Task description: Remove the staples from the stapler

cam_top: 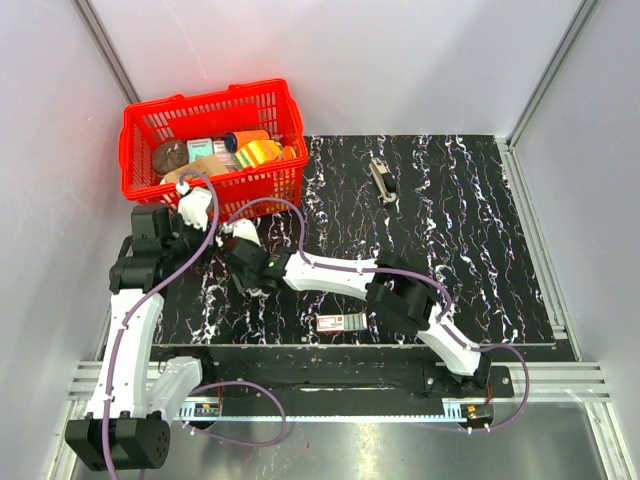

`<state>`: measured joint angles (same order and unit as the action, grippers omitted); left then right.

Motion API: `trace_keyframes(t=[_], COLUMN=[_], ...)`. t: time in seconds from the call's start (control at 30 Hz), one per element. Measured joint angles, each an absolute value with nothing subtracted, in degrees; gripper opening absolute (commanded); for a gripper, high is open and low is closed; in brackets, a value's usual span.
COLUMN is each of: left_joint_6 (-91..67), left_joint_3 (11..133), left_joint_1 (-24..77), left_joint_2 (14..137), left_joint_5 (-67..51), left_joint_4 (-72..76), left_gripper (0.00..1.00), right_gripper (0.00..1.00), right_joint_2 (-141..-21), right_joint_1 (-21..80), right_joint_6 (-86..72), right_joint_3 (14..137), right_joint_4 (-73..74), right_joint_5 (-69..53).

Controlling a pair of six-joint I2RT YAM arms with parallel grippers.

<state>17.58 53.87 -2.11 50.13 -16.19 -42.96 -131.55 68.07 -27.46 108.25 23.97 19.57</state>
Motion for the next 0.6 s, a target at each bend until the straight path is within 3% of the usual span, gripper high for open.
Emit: trace_keyframes(t=[0.1, 0.2, 0.3, 0.47, 0.6], left_joint_6=[17.4, 17.0, 16.4, 16.2, 16.4], left_joint_3=[53.9, 53.9, 54.5, 58.3, 60.2], left_joint_1=[-2.1, -2.1, -2.1, -2.1, -1.9], left_joint_2=[49.6, 49.6, 50.0, 51.9, 52.6], left_joint_5=[-16.2, -16.3, -16.7, -18.0, -18.3], left_joint_4=[-43.7, -44.2, -44.9, -45.9, -46.1], left_gripper=[0.49, 0.6, 0.66, 0.69, 0.69], right_gripper=[0.73, 0.87, 0.92, 0.9, 0.88], right_joint_2=[-131.5, -131.1, -128.5, -118.6, -107.5], right_joint_1=[68.1, 67.8, 67.2, 62.8, 51.8], right_joint_6=[-28.4, -28.7, -28.7, -28.1, -27.0], right_joint_3=[108.3, 108.2, 107.3, 104.0, 100.2], right_joint_4=[25.5, 27.2, 28.9, 30.2, 29.5], right_joint_5=[20.5, 21.2, 21.7, 21.4, 21.1])
